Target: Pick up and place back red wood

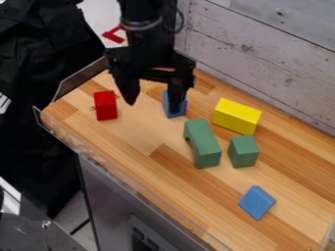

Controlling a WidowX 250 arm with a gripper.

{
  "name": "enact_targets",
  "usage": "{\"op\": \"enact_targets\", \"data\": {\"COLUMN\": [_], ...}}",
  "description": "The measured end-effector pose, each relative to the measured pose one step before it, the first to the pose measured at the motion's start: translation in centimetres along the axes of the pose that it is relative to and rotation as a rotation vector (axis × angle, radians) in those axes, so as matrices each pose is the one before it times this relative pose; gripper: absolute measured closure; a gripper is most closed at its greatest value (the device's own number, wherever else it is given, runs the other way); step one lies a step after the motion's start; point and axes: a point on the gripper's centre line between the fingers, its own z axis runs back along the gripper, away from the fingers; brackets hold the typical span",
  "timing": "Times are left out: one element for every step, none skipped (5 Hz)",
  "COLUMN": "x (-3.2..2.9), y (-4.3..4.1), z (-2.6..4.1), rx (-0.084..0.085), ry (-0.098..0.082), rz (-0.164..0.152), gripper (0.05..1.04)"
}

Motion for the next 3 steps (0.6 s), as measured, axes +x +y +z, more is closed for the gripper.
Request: {"op": "enact_targets", "data": {"x": [-0.444, 0.044, 0.146], "y": [0.211, 0.204, 0.136], "z": [-1.101, -0.532, -0.655], "rx": [0.0640, 0.0677, 0.0318], "ry": [0.0562, 0.0452, 0.0388], "rz": [-0.0215, -0.0243, -0.0203], "gripper": [0.083, 0.083, 0.083]}}
